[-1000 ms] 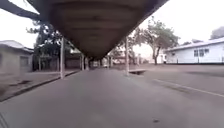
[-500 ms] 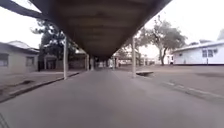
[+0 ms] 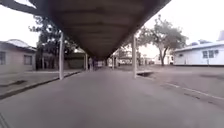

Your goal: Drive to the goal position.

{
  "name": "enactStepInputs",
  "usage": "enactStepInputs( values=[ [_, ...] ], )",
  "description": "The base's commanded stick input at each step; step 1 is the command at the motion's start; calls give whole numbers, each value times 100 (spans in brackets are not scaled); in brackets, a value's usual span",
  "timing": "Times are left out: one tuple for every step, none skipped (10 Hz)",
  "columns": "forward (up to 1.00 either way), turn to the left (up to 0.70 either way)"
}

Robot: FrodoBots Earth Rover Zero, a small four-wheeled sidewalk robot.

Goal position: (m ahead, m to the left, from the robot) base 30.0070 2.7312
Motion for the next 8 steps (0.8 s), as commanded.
enactStepInputs(
  values=[
    [70,0],
    [70,0],
    [70,0],
    [70,0],
    [70,0],
    [70,0],
    [70,0],
    [70,0]
  ],
)
